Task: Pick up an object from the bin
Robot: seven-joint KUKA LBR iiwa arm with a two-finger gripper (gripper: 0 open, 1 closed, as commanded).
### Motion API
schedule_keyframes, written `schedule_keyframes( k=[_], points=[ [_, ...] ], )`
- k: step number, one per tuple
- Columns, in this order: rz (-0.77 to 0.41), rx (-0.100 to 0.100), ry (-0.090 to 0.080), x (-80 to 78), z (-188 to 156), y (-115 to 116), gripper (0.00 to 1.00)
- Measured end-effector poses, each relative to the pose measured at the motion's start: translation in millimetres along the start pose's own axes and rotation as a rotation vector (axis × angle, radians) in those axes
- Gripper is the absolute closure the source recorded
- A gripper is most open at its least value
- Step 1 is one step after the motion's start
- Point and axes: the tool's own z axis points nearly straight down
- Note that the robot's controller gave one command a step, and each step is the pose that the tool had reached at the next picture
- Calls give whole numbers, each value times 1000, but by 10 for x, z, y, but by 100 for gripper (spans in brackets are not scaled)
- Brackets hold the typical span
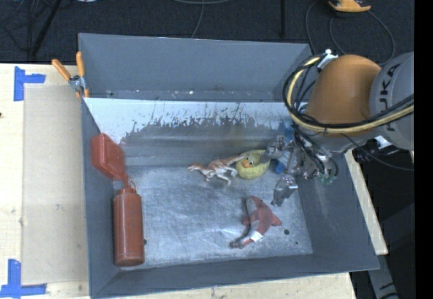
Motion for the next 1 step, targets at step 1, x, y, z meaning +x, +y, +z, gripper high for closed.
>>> schedule_keyframes(
  k=[1],
  points=[
    [-53,0,12,111,336,-202,0]
  ],
)
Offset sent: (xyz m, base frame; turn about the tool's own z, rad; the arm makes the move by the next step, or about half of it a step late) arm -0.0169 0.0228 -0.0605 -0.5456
